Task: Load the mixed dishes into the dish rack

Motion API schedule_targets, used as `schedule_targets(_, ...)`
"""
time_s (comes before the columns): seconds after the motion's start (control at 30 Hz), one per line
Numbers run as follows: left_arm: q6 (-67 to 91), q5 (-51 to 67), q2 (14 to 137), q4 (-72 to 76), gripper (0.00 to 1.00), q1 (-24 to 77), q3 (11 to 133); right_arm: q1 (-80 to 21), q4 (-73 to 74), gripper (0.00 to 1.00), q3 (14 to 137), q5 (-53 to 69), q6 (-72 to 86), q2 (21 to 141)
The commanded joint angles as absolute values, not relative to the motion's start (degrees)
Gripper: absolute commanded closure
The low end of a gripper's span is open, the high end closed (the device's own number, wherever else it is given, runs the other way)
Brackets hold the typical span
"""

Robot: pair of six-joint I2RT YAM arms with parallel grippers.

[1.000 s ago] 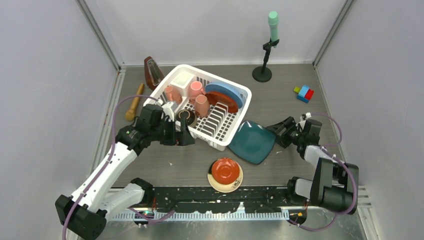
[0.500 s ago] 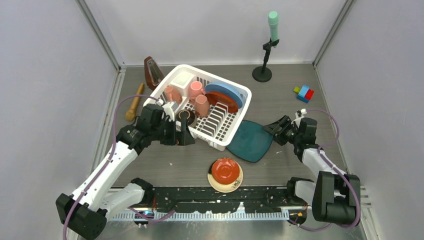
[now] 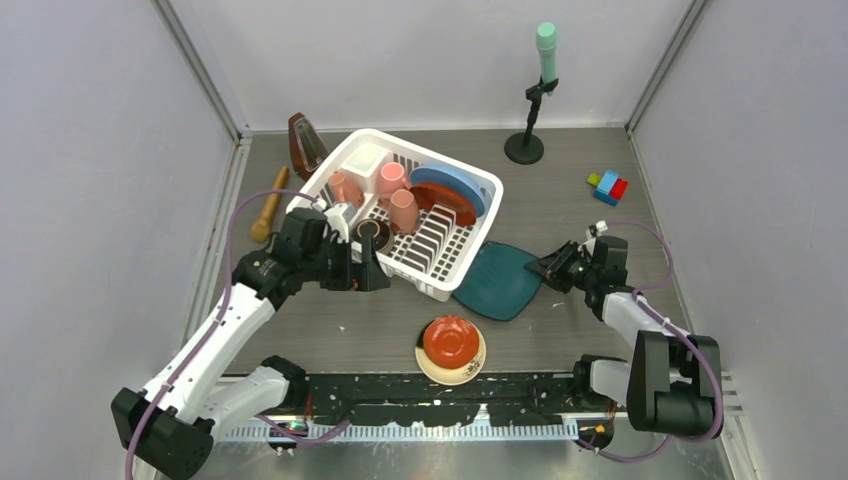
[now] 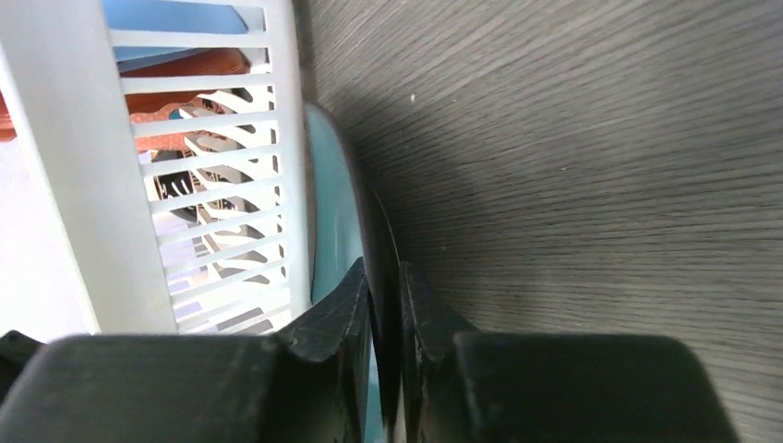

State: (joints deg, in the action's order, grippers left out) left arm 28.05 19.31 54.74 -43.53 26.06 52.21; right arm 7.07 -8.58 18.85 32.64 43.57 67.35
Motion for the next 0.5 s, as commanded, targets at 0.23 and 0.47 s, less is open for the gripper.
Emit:
schedule_targets(0.23,27.3,19.9,53.8,-42.5,0.11,25.9,53.0,6.4,0.6,0.99,23.0,25.6,41.5,57.5)
schedule_targets(0.47,27.1,20.0,53.6,-43.0,0.11,25.9,53.3,6.4,12.4,1.00,26.2,19.4,38.2,48.8)
